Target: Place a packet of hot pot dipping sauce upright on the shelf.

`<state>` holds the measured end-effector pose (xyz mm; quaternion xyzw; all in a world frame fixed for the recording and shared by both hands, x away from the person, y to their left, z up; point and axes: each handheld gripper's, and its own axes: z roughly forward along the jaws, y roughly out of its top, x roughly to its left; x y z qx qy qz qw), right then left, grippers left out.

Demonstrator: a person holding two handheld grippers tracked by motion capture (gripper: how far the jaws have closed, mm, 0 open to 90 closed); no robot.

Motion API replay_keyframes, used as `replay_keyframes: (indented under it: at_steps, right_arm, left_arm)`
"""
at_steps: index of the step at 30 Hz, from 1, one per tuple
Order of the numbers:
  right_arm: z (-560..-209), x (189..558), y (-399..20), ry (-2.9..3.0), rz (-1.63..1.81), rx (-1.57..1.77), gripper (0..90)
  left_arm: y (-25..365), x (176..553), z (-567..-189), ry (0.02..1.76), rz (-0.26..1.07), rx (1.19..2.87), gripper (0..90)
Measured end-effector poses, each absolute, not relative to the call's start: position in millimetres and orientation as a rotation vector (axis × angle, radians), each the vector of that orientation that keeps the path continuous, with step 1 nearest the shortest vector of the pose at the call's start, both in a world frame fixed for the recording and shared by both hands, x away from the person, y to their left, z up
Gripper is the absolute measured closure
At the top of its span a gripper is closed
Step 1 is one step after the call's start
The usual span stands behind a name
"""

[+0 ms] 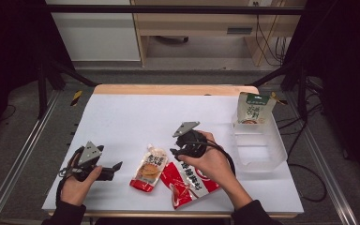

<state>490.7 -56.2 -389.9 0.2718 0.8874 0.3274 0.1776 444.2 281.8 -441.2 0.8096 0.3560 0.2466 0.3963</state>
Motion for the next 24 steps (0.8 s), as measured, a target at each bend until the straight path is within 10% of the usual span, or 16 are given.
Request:
replay_keyframes:
  at_steps: [24]
  right_arm:
    - [-449, 506, 4, 2.645, 0.879, 0.858, 48.4]
  left_arm:
    - [280, 446, -441, 0.885, 0.625, 2.059, 6.9]
